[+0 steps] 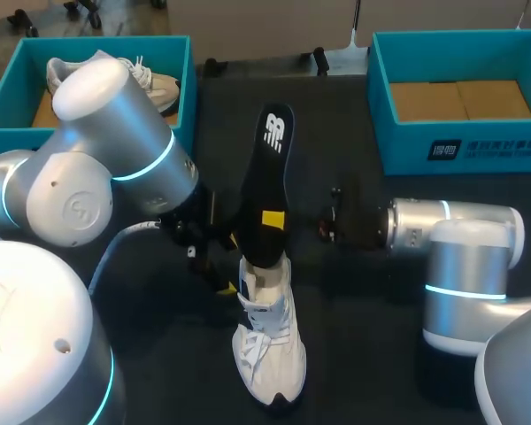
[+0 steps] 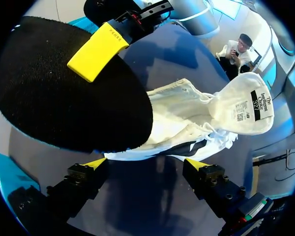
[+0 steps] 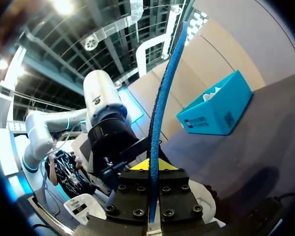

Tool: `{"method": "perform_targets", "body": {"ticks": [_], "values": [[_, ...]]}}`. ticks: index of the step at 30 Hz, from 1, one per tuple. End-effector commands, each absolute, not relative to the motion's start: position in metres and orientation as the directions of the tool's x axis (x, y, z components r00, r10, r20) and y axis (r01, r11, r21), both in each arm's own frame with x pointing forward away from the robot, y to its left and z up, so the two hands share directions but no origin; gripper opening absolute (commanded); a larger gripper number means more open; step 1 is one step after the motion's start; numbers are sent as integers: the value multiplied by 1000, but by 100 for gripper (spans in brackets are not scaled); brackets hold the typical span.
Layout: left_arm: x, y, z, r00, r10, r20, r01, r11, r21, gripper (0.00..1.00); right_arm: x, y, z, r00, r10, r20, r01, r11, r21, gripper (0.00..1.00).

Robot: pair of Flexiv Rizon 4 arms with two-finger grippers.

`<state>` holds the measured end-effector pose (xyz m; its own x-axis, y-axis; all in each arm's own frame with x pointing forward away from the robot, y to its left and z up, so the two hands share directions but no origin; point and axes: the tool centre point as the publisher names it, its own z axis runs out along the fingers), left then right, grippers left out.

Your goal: Take the shoe out of the shoebox, open the shoe tongue, remove and reinsert the insole, then place the shoe into the shoebox

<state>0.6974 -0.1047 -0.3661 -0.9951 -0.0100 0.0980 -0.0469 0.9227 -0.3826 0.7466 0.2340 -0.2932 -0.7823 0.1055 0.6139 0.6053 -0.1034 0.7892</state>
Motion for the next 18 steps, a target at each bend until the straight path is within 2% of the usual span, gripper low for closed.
{"method": "perform_targets", "body": {"ticks": [1,18], "values": [[697,-104,-367,-995,-9,97,-46,923,-383,100,745,231,-295,-784,98,613,606,-95,790,0],[697,-104,-367,-995,-9,97,-46,923,-383,100,745,229,-302,-797,55,601,596,-94,798,0]]}}
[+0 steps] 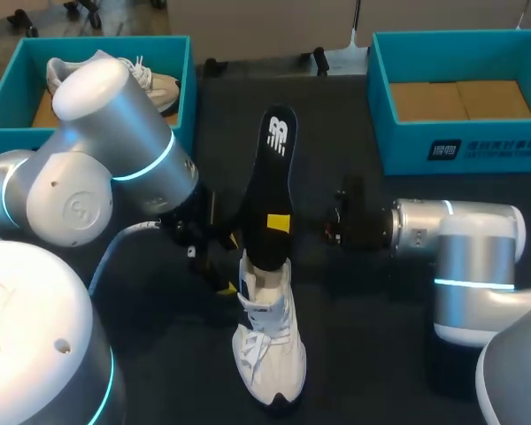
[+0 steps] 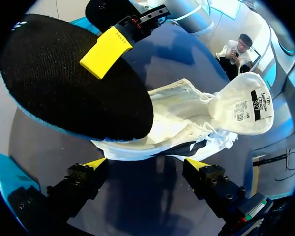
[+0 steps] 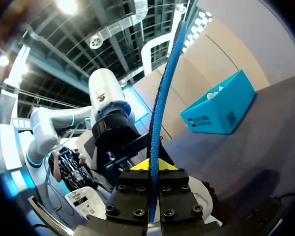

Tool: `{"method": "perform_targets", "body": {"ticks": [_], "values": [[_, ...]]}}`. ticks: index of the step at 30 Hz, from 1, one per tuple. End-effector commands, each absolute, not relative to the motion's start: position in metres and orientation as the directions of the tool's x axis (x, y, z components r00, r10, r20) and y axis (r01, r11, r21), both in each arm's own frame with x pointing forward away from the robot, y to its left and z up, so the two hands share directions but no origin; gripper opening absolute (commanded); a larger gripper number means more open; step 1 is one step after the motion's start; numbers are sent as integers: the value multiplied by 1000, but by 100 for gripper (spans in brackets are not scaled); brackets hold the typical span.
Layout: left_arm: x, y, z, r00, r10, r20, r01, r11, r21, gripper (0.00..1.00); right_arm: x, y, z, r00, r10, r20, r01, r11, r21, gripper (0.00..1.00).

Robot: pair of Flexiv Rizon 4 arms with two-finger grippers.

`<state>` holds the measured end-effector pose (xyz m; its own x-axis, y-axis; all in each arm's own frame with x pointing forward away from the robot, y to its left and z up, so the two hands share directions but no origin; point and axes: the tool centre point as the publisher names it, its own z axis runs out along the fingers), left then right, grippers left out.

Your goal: Take the shoe out of the shoebox, open the shoe tongue, remove and reinsert the insole, then place the shoe into the shoebox

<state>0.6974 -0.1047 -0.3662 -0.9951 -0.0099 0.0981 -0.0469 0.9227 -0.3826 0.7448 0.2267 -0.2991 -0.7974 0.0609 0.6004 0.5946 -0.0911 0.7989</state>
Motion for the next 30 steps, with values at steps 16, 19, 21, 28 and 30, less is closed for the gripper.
{"method": "perform_targets", "body": {"ticks": [16,19,21,28,30], "values": [[697,-104,-367,-995,-9,97,-46,923,-383,100,742,228,-307,-806,50,590,584,-93,806,0],[697,-104,-367,-995,-9,97,-46,923,-383,100,741,228,-309,-808,47,588,582,-93,808,0],[697,-104,-367,-995,-9,97,-46,923,-383,100,740,228,-310,-808,42,588,583,-92,807,0],[697,-104,-367,-995,-9,97,-46,923,-383,100,738,227,-314,-806,32,591,587,-80,805,0],[697,-104,-367,-995,-9,97,-46,923,-383,100,738,227,-315,-805,26,592,589,-77,804,0]]}}
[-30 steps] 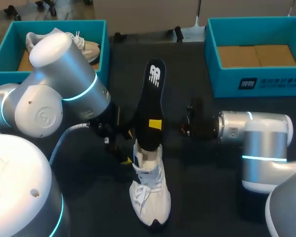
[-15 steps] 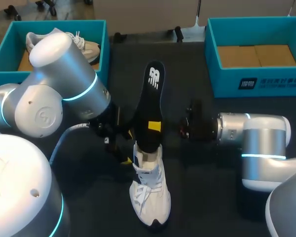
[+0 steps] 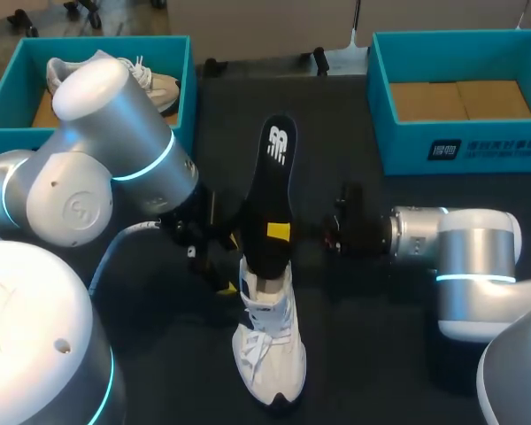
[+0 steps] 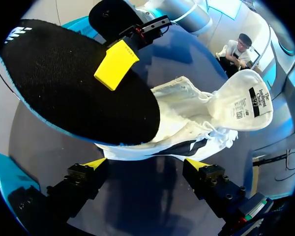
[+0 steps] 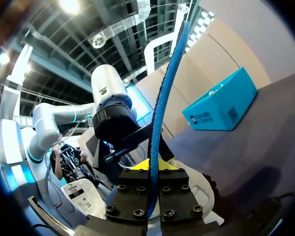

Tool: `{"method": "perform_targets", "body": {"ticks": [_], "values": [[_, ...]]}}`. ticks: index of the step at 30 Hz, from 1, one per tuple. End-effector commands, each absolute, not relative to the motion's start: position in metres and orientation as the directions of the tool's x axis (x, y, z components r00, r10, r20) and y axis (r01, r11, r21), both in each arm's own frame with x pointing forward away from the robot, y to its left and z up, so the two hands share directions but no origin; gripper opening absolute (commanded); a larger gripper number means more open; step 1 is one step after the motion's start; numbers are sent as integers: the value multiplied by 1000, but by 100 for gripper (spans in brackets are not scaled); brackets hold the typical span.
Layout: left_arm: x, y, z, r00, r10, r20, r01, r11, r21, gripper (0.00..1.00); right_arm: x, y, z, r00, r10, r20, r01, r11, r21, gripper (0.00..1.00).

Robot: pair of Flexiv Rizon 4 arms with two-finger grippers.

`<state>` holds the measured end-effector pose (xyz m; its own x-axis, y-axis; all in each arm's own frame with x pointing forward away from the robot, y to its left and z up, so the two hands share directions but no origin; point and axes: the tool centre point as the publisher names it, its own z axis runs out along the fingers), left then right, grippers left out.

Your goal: Take the shoe out of the shoebox, open the shoe tongue, remove and reinsert the insole, then place the shoe into the shoebox

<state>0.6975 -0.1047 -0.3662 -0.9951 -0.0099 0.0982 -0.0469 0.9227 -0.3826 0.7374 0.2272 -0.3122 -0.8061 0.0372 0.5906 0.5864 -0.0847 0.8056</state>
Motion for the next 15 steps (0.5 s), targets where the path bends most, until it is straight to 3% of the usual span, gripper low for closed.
{"method": "perform_targets", "body": {"ticks": [1,15], "values": [[697,-104,-367,-995,-9,97,-46,923,-383,100,738,228,-315,-805,25,593,589,-77,804,0],[697,-104,-367,-995,-9,97,-46,923,-383,100,732,225,-325,-797,14,603,600,-87,795,0]]}}
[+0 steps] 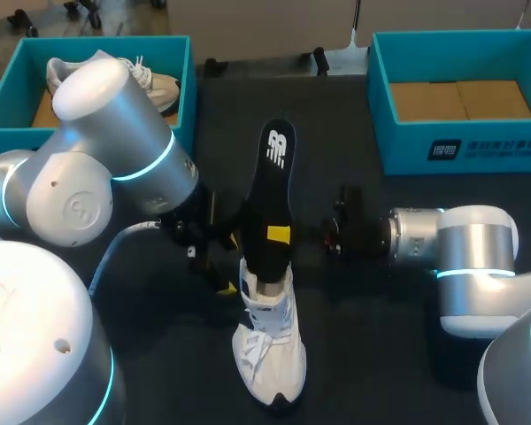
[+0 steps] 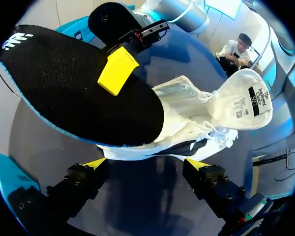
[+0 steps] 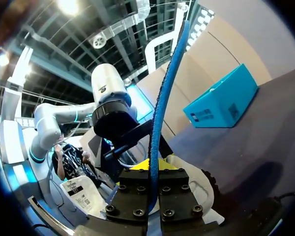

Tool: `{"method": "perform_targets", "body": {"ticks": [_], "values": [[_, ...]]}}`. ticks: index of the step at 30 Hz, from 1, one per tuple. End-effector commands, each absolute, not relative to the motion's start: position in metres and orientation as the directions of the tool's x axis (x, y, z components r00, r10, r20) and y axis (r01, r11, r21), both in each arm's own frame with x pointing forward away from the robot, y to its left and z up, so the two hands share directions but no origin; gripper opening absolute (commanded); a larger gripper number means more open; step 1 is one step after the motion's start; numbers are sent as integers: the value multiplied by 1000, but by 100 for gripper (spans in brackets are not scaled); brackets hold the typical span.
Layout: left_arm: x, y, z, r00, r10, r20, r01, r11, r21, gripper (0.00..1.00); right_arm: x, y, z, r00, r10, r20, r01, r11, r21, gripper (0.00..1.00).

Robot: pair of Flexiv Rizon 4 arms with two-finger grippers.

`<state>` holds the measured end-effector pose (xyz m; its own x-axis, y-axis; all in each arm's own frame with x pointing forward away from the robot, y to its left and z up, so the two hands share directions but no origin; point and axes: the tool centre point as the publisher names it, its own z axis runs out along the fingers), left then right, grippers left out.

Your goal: Take the shoe out of the shoebox, open the shoe tongue, remove and reinsert the insole, then place the shoe into the shoebox

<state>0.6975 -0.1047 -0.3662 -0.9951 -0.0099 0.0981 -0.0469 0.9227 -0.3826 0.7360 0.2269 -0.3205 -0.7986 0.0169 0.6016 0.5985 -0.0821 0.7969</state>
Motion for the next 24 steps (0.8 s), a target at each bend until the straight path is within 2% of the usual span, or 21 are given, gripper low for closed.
{"method": "perform_targets", "body": {"ticks": [1,24], "values": [[697,-104,-367,-995,-9,97,-46,923,-383,100,731,225,-326,-797,14,604,601,-86,794,0],[697,-104,-367,-995,-9,97,-46,923,-383,100,705,223,-347,-754,-28,656,656,-40,753,0]]}}
